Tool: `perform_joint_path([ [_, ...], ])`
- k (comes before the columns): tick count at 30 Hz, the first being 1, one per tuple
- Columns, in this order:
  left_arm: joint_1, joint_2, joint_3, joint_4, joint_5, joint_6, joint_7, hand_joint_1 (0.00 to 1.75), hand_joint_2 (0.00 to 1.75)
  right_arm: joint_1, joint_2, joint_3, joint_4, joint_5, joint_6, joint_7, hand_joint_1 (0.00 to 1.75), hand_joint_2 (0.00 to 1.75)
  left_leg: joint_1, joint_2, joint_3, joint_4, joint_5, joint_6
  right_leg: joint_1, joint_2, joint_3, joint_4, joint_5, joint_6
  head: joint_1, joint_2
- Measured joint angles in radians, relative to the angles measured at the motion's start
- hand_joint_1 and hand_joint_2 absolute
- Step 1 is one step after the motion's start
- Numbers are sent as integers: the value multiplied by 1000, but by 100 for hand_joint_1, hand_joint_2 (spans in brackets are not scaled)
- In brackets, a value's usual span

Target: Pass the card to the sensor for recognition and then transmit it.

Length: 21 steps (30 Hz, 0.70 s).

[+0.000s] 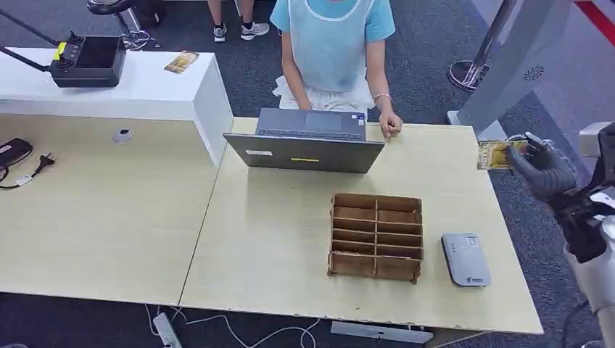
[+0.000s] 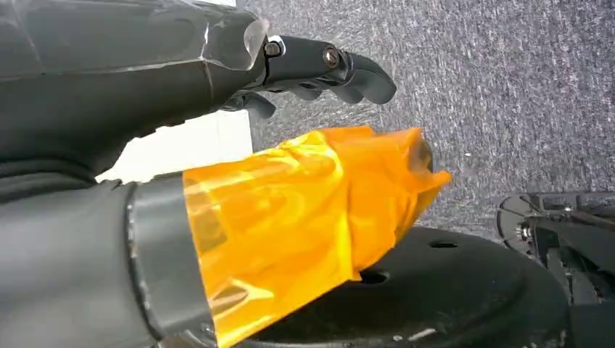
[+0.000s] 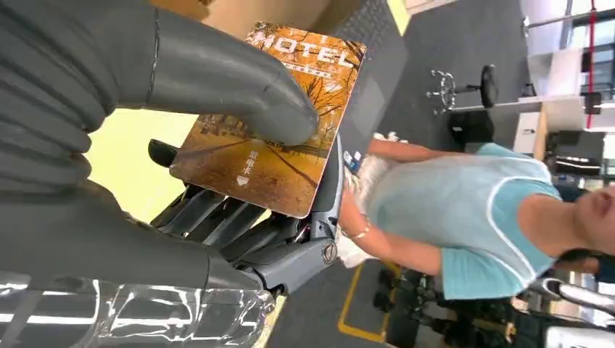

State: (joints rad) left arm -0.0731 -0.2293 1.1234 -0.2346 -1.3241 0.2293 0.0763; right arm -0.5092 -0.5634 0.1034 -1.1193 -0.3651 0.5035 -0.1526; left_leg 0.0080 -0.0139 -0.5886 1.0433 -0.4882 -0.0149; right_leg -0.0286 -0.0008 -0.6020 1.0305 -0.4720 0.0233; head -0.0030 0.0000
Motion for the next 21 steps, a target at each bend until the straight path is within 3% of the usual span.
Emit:
perform_joint_path([
  [8, 0, 2, 1, 0, 2, 2, 0, 0, 0, 75, -26, 0, -16, 23, 49, -15, 175, 175, 0, 0, 0, 0, 0, 0, 0, 0, 0, 0, 0, 0, 0, 0],
  [21, 1, 5, 6, 0, 3, 7, 0, 0, 0, 183, -65, 5, -33, 58, 14, -26, 175, 175, 0, 0, 0, 0, 0, 0, 0, 0, 0, 0, 0, 0, 0, 0],
])
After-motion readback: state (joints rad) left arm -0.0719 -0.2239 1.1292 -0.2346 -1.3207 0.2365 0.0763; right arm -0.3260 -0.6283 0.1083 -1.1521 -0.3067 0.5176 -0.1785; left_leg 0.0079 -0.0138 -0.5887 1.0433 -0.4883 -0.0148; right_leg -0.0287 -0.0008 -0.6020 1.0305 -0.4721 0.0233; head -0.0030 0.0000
